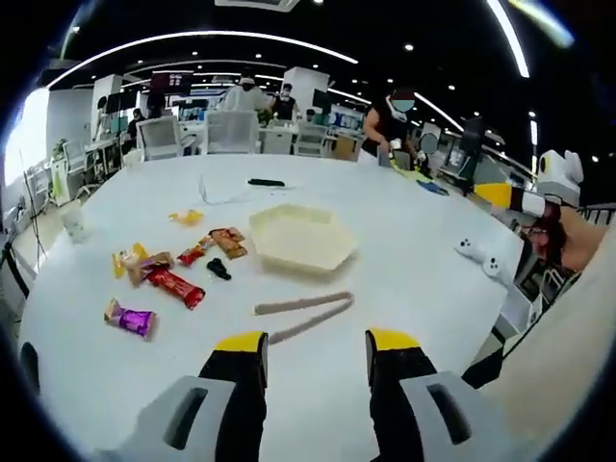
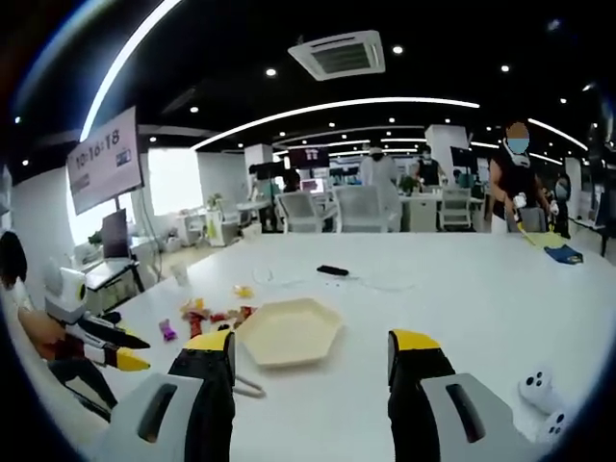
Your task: Place the target food into the container with the food tongs after gripping and lifting it, then release it inside without dropping or visibly crushing the food.
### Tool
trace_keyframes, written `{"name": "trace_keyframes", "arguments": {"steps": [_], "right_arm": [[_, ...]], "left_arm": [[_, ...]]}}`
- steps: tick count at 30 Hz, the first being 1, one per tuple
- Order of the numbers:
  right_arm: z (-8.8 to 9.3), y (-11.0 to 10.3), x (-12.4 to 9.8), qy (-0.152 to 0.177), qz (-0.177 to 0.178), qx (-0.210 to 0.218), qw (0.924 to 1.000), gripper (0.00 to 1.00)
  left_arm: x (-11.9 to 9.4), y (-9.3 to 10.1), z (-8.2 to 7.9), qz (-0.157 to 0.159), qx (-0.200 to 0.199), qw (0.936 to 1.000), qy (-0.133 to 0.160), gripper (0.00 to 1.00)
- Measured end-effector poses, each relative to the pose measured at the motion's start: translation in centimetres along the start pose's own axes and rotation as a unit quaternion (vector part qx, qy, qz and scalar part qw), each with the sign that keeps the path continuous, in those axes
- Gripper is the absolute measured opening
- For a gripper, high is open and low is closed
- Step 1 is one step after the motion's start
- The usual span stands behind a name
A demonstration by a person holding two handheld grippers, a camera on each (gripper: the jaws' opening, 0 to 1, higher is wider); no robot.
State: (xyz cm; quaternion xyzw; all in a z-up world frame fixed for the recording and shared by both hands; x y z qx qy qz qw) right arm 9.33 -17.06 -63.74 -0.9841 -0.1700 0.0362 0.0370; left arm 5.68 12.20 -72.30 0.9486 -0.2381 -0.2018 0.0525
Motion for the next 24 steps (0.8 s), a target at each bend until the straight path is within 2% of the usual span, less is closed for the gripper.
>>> {"name": "trace_keyframes", "arguments": {"steps": [5,16,24], "right_arm": [[-0.04,0.08,-0.02,-0.001,0.002,-0.003,1.0000,0.64],[-0.18,-0.10,0.02,-0.001,-0.001,-0.005,1.0000,0.64],[-0.23,-0.42,0.39,-0.001,-0.006,-0.005,1.0000,0.63]], "left_arm": [[0.36,0.32,-0.14,0.005,-0.009,0.9999,0.002,0.41],[1.08,0.33,-0.35,0.008,0.000,1.0000,0.004,0.40],[0.95,0.14,0.38,0.006,0.004,1.0000,-0.004,0.40]]}}
Point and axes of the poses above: the point that each gripper's makers call its tool centre point, and the gripper's own axes: x roughly forward along the fingers, y roughly to its right, z roughly out of its underside, the point moved 5 cm from there along -x, roughly backward along the fingers, and after that the axes turned 12 degrees about y, right-handed, at the moved point
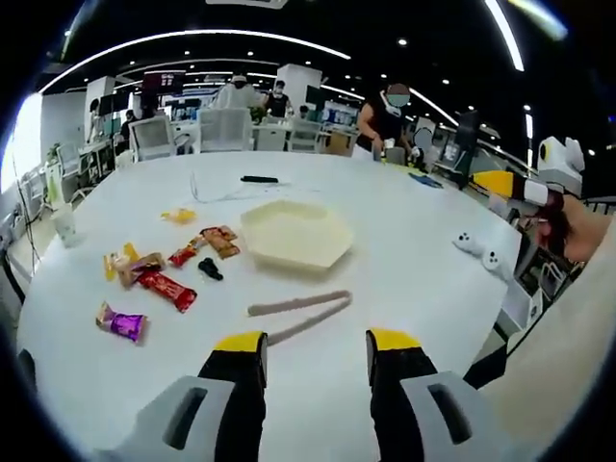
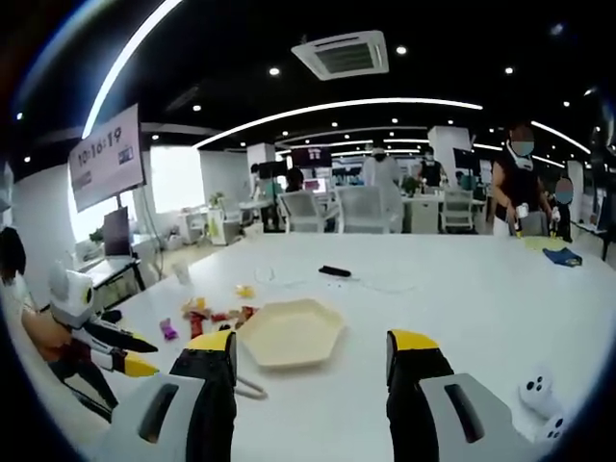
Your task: Place the target food into the container with the food tongs after gripping and lifting it, then release it inside without dropping or visibly crushing the food.
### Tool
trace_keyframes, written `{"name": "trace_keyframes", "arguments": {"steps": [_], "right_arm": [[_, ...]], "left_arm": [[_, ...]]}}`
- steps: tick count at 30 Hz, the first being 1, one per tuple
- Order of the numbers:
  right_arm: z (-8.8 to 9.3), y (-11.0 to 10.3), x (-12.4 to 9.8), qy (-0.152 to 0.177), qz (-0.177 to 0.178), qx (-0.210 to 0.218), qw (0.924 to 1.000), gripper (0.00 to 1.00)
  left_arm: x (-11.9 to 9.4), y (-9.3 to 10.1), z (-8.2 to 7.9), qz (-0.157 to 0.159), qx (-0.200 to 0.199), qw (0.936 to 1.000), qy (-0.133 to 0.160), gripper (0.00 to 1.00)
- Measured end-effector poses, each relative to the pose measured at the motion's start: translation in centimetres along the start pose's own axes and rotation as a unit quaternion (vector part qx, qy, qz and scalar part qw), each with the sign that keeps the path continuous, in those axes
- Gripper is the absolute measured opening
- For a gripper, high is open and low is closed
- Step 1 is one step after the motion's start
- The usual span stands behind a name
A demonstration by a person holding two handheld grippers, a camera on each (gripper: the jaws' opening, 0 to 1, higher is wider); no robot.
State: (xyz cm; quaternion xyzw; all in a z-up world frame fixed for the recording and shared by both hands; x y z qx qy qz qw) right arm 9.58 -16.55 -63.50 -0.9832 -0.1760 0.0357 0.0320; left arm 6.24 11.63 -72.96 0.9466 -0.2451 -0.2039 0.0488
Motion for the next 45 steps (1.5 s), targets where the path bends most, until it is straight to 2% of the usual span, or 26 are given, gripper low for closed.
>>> {"name": "trace_keyframes", "arguments": {"steps": [4,5,7,17,33,40,45], "right_arm": [[0.0,-0.2,0.0,-0.002,-0.004,-0.009,0.9999,0.63],[0.1,-0.3,0.0,-0.008,-0.012,-0.035,0.9993,0.64],[0.1,-0.7,0.1,-0.009,-0.025,-0.055,0.9982,0.64],[0.0,-1.1,0.3,-0.008,-0.028,-0.047,0.9985,0.63],[0.4,-1.5,0.0,-0.017,-0.029,-0.041,0.9986,0.63],[0.3,-1.3,0.1,-0.017,-0.026,-0.043,0.9986,0.63],[0.2,-1.2,0.0,-0.016,-0.023,-0.045,0.9986,0.61]], "left_arm": [[-0.1,0.0,0.1,-0.007,-0.005,1.0000,0.002,0.40],[0.0,0.0,0.1,-0.008,-0.005,1.0000,-0.001,0.40],[0.0,0.0,0.3,-0.016,0.001,0.9998,-0.010,0.40],[0.6,0.0,0.4,-0.017,-0.006,0.9998,-0.005,0.40],[1.8,-0.2,1.2,-0.006,0.010,0.9995,-0.031,0.37],[2.2,-0.1,1.3,-0.002,0.011,0.9994,-0.032,0.34],[2.5,-0.2,1.7,0.001,0.008,0.9994,-0.034,0.37]]}}
Point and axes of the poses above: the point that each gripper's makers call its tool centre point, and the gripper's own axes: x roughly forward along the fingers, y roughly to its right, z roughly out of its underside, the point moved 5 cm from there along -x, roughly backward along the fingers, and after that the axes turned 12 degrees about y, right-handed, at the moved point
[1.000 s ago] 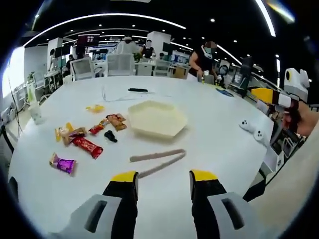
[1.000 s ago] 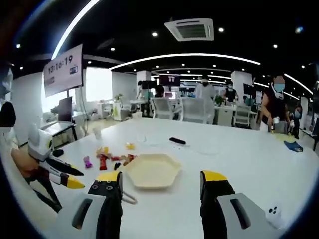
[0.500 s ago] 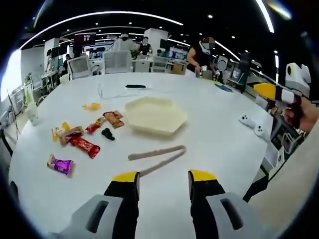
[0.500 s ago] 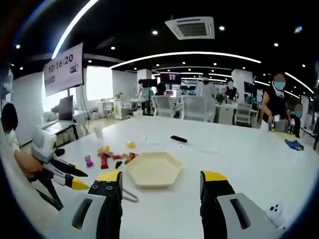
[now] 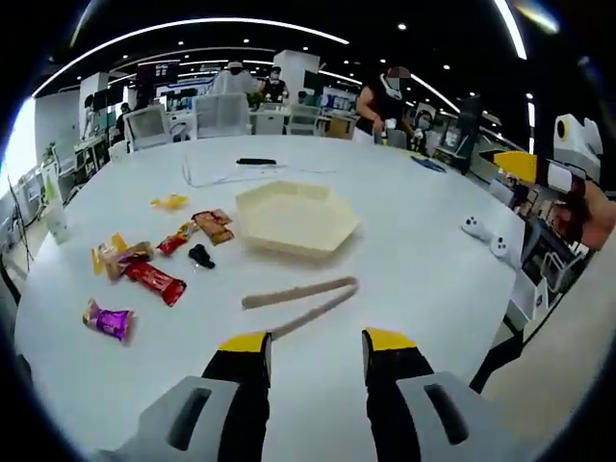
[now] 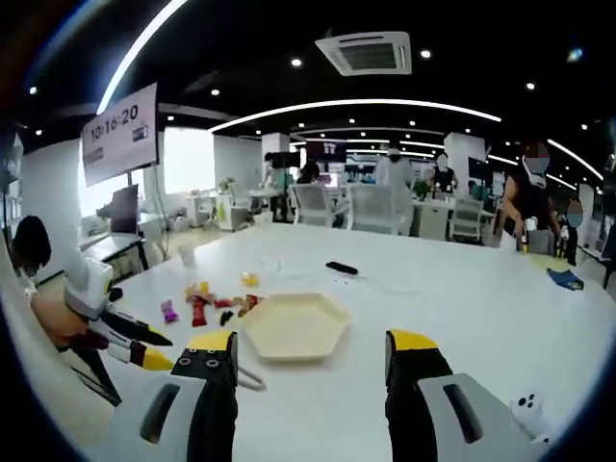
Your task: Place the target food into the container with the food tongs after gripping and lifting it, then release it inside without dropping or visibly crushing the food.
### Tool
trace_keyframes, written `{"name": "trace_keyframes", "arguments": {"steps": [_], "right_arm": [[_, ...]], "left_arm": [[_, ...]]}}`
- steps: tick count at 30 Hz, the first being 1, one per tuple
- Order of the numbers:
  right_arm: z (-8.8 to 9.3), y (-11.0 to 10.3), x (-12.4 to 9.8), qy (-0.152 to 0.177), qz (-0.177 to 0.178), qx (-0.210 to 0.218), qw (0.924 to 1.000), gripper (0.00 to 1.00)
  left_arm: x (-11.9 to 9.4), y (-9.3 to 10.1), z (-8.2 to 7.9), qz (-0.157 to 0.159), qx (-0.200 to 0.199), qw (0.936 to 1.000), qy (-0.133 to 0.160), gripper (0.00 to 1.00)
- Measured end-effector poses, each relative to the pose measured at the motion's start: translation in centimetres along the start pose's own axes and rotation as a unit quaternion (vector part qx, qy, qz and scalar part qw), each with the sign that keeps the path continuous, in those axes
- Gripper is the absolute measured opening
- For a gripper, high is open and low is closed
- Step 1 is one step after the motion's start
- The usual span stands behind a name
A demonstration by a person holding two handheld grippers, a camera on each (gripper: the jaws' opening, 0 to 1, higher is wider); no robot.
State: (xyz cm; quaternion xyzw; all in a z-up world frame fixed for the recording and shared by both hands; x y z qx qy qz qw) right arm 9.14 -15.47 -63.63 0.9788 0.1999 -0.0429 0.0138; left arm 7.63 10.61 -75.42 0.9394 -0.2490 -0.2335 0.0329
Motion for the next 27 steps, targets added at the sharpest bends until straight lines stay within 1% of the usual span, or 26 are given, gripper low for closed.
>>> {"name": "trace_keyframes", "arguments": {"steps": [3,6,9,20,27], "right_arm": [[0.0,0.1,-0.2,0.000,0.002,-0.004,1.0000,0.59],[0.2,0.2,-0.4,-0.004,0.005,-0.002,1.0000,0.59],[0.3,0.3,-0.5,-0.005,0.008,0.000,1.0000,0.59],[0.4,0.4,-0.7,-0.008,0.014,0.001,0.9999,0.57],[0.4,0.4,-0.8,-0.008,0.018,0.002,0.9998,0.57]], "left_arm": [[0.3,-0.2,0.4,0.000,0.003,1.0000,-0.008,0.36],[0.5,-0.3,0.6,-0.002,0.001,1.0000,-0.009,0.35],[0.7,-0.3,0.7,0.000,0.007,0.9999,-0.014,0.35],[1.1,-0.7,1.5,0.005,0.039,0.9986,-0.035,0.33],[1.7,-0.5,2.1,0.013,0.037,0.9983,-0.044,0.33]]}}
Point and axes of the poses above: the point that each gripper's makers call its tool centre point, and the gripper's own axes: x roughly forward along the fingers, y roughly to its right, z roughly out of its underside, the point moved 5 cm from there along -x, roughly backward along the fingers, and after that the axes turned 12 degrees about y, right-handed, at the moved point
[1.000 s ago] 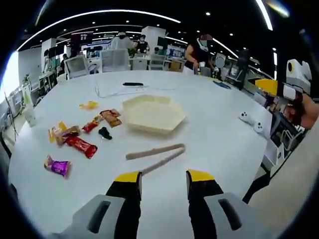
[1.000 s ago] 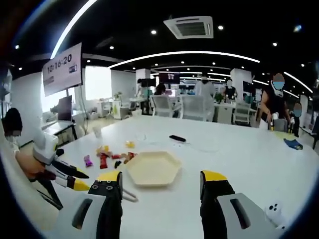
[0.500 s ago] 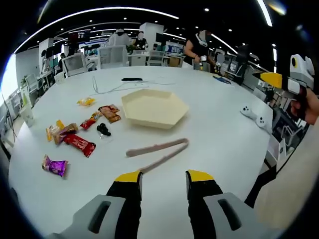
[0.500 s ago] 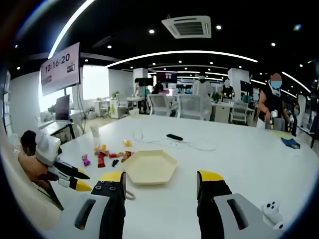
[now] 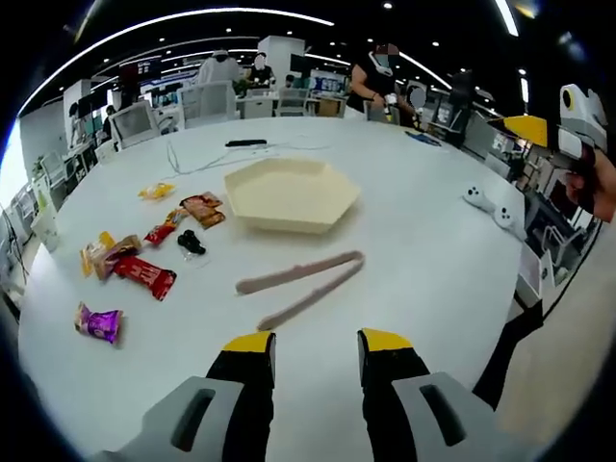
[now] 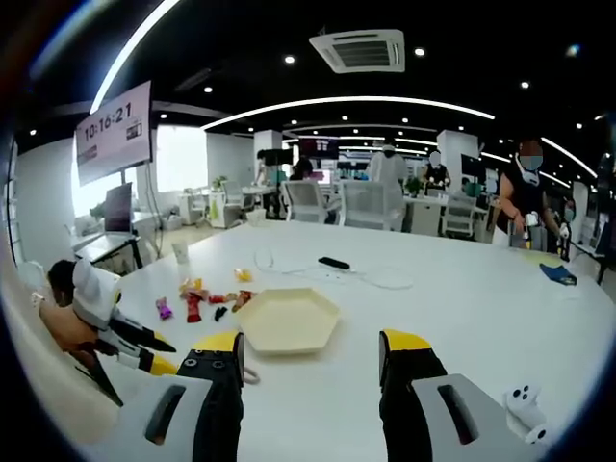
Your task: Place the target food into the container with the food tongs after gripping and lifting it, then release it inside without dropping or visibly crushing the food.
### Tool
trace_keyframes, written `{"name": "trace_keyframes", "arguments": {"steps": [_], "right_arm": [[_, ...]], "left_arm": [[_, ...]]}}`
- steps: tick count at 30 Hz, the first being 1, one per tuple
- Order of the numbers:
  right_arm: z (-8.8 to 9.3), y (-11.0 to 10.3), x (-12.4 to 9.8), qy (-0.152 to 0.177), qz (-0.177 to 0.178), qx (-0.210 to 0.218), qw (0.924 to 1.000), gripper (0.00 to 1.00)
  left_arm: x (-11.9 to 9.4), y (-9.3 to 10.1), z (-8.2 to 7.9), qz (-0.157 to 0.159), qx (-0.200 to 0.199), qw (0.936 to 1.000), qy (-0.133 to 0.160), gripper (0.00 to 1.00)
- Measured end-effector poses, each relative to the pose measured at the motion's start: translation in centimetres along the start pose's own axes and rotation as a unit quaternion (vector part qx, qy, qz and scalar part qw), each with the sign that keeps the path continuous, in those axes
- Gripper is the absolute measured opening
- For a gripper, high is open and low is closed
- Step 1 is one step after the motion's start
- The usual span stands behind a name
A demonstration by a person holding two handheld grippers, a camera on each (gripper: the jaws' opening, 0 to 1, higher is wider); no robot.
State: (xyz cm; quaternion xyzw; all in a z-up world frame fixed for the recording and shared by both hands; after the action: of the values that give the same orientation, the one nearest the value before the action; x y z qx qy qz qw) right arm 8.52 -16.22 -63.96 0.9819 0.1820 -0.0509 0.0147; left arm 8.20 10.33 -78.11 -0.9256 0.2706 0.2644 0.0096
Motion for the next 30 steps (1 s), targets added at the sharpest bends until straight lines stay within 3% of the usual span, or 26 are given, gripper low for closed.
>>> {"name": "trace_keyframes", "arguments": {"steps": [14,22,27,30], "right_arm": [[-0.7,0.1,-0.2,0.012,0.004,0.004,0.9999,0.57],[-0.2,-0.5,-0.8,0.005,0.000,0.004,1.0000,0.56],[-0.3,-0.4,-1.1,0.009,0.005,0.005,0.9999,0.55],[-0.1,-0.3,-1.4,0.007,0.009,0.005,0.9999,0.55]], "left_arm": [[1.0,-0.8,0.3,0.012,0.022,0.9996,-0.007,0.33],[1.0,-0.6,1.1,0.017,0.036,0.9991,-0.013,0.32],[1.1,-1.1,1.3,0.000,0.067,0.9976,-0.016,0.31],[1.2,-1.5,1.5,0.001,0.065,0.9977,-0.021,0.32]]}}
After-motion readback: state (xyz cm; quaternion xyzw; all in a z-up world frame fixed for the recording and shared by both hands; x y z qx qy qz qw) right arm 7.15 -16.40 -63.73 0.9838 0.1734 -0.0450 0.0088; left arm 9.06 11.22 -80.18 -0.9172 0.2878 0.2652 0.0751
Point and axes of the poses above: the point that each gripper's makers call its tool centre point, and the gripper's own axes: x roughly forward along the fingers, y roughly to its right, z roughly out of its underside, the point moved 5 cm from there along -x, roughly backward along the fingers, and after that the axes turned 12 degrees about y, right-handed, at the moved point
